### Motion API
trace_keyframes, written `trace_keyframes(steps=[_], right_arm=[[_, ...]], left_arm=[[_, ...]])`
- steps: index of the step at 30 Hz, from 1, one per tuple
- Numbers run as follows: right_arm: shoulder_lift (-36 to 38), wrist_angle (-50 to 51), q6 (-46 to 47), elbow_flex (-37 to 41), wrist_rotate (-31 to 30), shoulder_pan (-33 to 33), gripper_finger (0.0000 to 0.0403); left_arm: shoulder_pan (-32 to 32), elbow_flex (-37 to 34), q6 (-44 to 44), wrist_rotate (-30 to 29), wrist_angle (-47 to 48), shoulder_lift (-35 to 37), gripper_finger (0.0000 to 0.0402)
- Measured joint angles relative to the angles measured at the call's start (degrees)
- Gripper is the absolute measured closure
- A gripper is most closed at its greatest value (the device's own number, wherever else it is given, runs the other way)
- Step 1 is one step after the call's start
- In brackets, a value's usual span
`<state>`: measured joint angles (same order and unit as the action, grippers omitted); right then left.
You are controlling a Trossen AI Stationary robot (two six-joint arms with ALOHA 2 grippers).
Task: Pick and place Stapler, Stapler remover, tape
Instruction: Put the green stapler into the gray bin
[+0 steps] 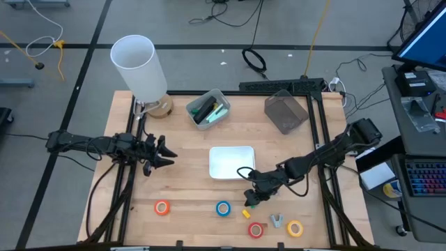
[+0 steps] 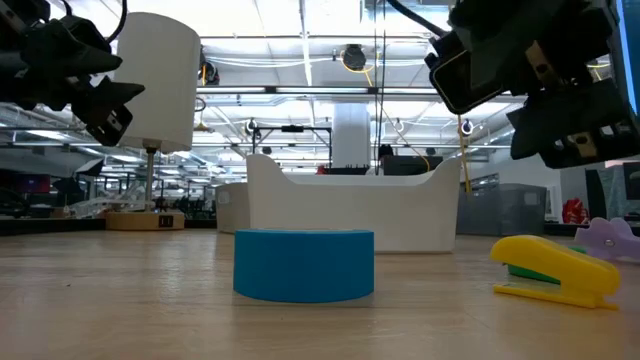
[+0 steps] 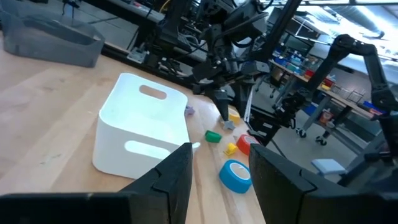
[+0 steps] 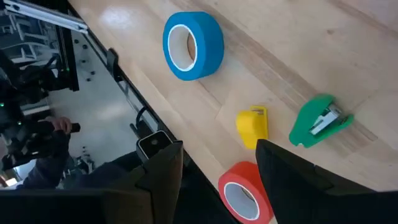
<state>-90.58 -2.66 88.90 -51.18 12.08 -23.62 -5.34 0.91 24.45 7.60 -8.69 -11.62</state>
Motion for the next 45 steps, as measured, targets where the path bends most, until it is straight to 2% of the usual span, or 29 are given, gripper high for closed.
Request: trace_keyframes(steps=[7, 12, 17, 20, 25, 27, 36, 45], right_arm=[[0.8, -1.3, 0.0, 0.0, -0.1, -0.4, 0.0204], [0.8, -1.9, -3.1, 0.0, -4.4, -0.4, 0.0204], [0.8, -1.1, -1.2, -0.1, -10.5, -1.9, 0.0204], [0.8, 6.8, 0.5, -2.7, -10.8, -3.7, 0.0204], [0.8, 28.2, 0.6, -13.2, -14.0, -5.5, 0.0204], [0.4, 32.7, 0.5, -15.9, -15.1, -5.2, 0.0204], [-6.6, 32.4, -0.1, -16.6, -10.6, -3.7, 0.0204], [-7.5, 31.9, -1.1, -16.7, -8.8, -3.3, 0.0204]], left_arm=[[0.0, 0.0, -0.3, 0.5, 0.0, 0.0, 0.0245], [0.0, 0.0, -0.8, 0.5, 0.1, 0.0, 0.0245], [0.0, 0.0, -0.8, 0.5, 0.2, 0.0, 0.0245], [0.0, 0.0, -0.8, 0.5, 0.2, 0.0, 0.0245], [0.0, 0.0, -0.5, 0.5, 0.4, 0.0, 0.0245], [0.0, 0.0, -0.6, 0.5, 0.4, 0.0, 0.0245], [0.0, 0.0, -0.7, 0.5, 0.4, 0.0, 0.0245], [0.0, 0.0, -0.4, 0.5, 0.3, 0.0, 0.0245]])
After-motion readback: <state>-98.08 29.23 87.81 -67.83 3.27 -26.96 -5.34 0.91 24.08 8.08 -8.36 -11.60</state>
